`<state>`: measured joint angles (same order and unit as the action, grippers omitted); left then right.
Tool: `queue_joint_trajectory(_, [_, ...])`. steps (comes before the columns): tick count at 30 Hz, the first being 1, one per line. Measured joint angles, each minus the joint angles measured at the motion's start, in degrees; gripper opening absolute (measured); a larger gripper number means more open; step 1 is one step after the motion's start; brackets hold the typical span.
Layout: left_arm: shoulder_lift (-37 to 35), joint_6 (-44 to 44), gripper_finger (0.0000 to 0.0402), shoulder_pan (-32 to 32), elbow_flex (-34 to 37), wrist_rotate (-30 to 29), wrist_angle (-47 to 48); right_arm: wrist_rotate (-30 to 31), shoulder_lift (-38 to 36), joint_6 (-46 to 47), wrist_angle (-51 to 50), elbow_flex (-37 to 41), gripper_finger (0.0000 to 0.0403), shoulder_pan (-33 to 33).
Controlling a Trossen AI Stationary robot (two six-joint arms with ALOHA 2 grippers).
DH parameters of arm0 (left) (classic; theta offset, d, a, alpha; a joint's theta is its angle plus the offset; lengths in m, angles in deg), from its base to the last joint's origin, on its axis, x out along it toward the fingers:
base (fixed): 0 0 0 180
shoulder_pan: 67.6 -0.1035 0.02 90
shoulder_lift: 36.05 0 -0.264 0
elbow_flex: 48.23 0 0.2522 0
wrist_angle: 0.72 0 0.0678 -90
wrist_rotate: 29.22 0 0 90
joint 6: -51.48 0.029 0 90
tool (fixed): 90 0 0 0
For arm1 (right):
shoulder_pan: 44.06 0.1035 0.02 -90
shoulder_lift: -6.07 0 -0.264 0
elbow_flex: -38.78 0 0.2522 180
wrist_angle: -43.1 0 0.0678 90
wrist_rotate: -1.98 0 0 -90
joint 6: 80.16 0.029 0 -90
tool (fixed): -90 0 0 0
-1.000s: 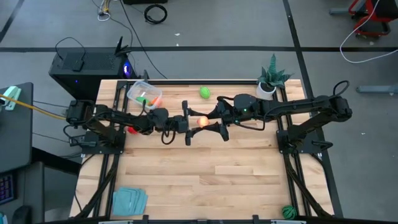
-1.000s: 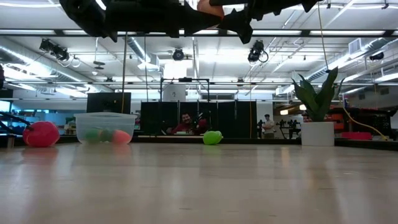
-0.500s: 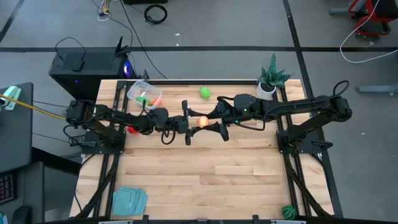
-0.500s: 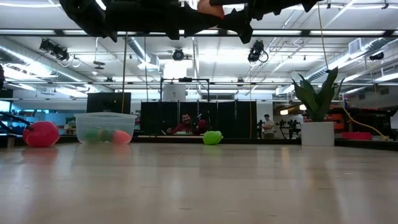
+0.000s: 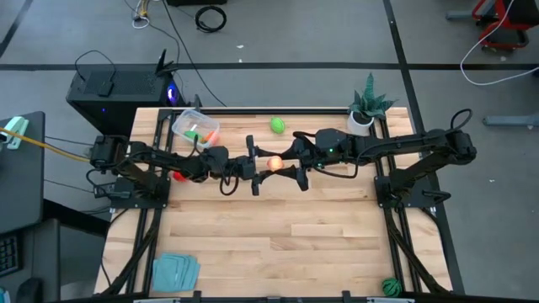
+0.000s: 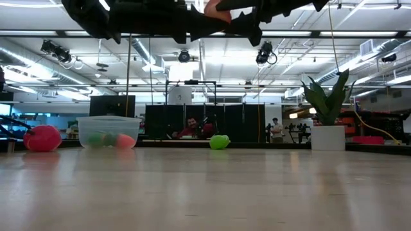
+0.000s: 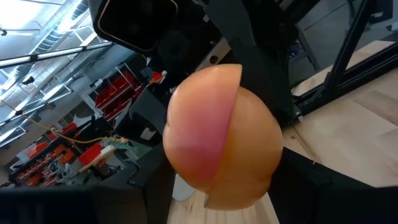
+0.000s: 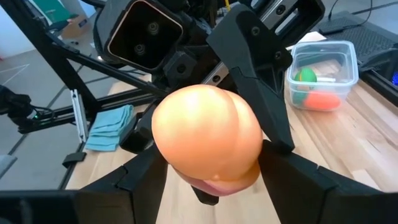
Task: Pick and placing Produce into tupperware
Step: Put the light orange peach into the transparent bin
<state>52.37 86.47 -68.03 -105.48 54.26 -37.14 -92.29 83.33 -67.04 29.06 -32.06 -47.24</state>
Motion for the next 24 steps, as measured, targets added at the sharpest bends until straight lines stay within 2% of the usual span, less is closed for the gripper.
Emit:
queue_joint_trajectory(11, [0.07, -1.12, 0.0214, -0.02, 0.0, -0.63, 0.2, 2.08, -0.04, -0.22, -1.3, -0.02, 0.0251, -0.41])
queue_joint_trajectory(18, [0.07, -1.3, 0.0216, 0.0, 0.0, -0.46, 0.14, 0.23, -0.07, -0.74, -1.44, 0.02, 0.0235, -0.79])
queue_joint_trajectory(24, [0.07, -1.33, 0.0213, 0.0, 0.0, -0.27, -0.17, 0.15, -0.07, -0.21, -1.52, 0.07, 0.0254, -0.81])
